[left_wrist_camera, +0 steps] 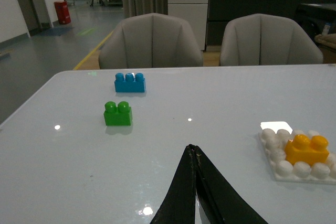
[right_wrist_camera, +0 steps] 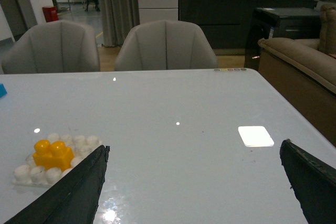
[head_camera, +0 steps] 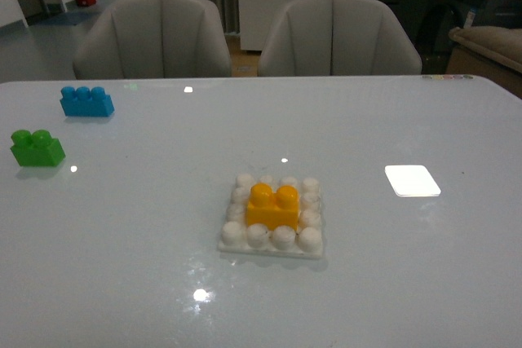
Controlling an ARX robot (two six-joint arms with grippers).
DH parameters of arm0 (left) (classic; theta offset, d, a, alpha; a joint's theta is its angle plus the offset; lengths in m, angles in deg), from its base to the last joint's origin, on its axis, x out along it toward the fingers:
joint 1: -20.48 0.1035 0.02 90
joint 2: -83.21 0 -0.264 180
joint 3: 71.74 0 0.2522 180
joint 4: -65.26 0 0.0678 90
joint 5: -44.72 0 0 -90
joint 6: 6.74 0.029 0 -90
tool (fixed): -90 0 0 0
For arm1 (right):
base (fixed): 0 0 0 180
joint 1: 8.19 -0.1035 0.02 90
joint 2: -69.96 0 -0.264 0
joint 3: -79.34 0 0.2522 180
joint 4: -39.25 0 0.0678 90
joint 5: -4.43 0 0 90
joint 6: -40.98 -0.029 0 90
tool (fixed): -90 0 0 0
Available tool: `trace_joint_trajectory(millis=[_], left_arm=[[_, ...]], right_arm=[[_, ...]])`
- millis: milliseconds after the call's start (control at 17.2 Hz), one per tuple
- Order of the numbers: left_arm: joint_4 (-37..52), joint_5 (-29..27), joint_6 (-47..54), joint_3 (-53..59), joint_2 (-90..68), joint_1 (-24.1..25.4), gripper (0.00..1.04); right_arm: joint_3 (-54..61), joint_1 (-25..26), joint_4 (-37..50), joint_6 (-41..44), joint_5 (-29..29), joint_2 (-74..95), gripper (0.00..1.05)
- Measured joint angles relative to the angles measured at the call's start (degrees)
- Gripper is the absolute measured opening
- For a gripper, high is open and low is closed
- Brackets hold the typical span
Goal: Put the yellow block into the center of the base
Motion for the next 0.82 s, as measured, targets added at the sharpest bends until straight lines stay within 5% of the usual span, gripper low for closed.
trace_joint_trajectory(millis=[117, 699, 816], left_arm=[[0.4, 0.1, 0.0, 0.0, 0.0, 0.0, 0.10], [0.2, 0.1, 0.1, 0.0, 0.0, 0.0, 1.00], [0.2, 0.1, 0.0, 0.0, 0.0, 0.0, 0.98]], right_arm=[[0.0, 0.0, 0.0, 0.0, 0.0, 0.0, 0.98], [0.0, 0.0, 0.0, 0.0, 0.0, 0.0, 0.98], [0.0, 0.0, 0.0, 0.0, 0.0, 0.0, 0.98]])
